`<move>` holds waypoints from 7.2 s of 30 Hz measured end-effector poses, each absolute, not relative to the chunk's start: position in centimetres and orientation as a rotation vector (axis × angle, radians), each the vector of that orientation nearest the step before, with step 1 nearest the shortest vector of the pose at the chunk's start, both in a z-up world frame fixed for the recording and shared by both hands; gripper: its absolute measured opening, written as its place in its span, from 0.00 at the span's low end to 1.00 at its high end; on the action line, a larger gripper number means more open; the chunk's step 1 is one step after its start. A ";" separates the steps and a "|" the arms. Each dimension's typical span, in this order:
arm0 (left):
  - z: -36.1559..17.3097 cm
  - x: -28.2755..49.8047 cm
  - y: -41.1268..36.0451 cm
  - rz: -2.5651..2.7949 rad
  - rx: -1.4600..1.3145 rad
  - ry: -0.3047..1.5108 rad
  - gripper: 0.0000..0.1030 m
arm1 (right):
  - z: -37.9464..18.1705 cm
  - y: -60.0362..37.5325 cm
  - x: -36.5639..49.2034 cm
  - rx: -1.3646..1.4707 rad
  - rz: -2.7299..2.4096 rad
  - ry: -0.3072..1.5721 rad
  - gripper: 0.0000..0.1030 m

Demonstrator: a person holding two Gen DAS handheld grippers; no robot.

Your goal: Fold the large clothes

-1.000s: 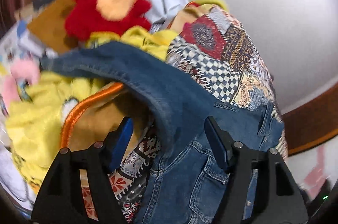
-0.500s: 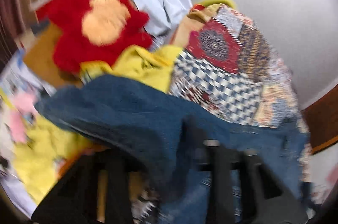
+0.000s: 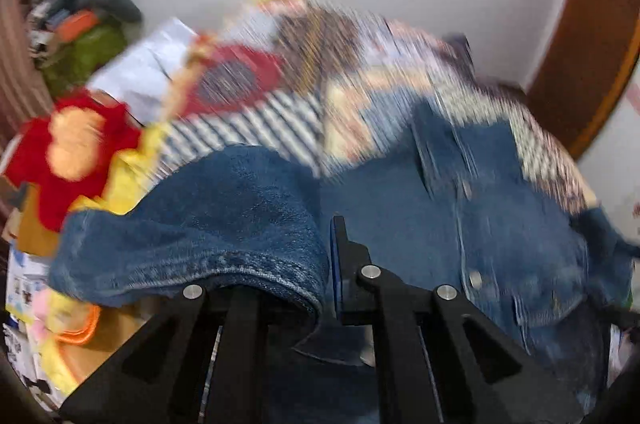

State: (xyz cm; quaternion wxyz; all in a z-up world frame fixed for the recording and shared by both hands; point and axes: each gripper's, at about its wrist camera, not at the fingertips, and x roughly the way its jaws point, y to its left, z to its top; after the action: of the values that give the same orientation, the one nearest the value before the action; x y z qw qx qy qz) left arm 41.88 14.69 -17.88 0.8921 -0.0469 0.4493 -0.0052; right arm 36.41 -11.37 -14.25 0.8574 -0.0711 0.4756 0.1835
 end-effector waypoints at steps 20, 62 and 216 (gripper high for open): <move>-21.9 37.1 21.1 -0.041 -0.471 1.086 0.79 | -14.3 -12.3 35.5 -0.192 0.368 0.993 1.00; -9.2 40.9 2.5 -0.248 -0.066 0.719 0.03 | -11.3 -19.1 37.0 -0.048 0.265 0.902 1.00; -14.8 31.6 7.2 -0.186 -0.100 0.829 0.86 | -11.9 -16.1 41.4 0.310 0.438 0.946 0.11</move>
State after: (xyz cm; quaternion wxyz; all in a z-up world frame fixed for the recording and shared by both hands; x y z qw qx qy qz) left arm 31.60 7.21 -14.81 0.9099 -0.0483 0.4021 -0.0904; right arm 41.41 -16.06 -11.86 0.8558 0.1477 0.4499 0.2083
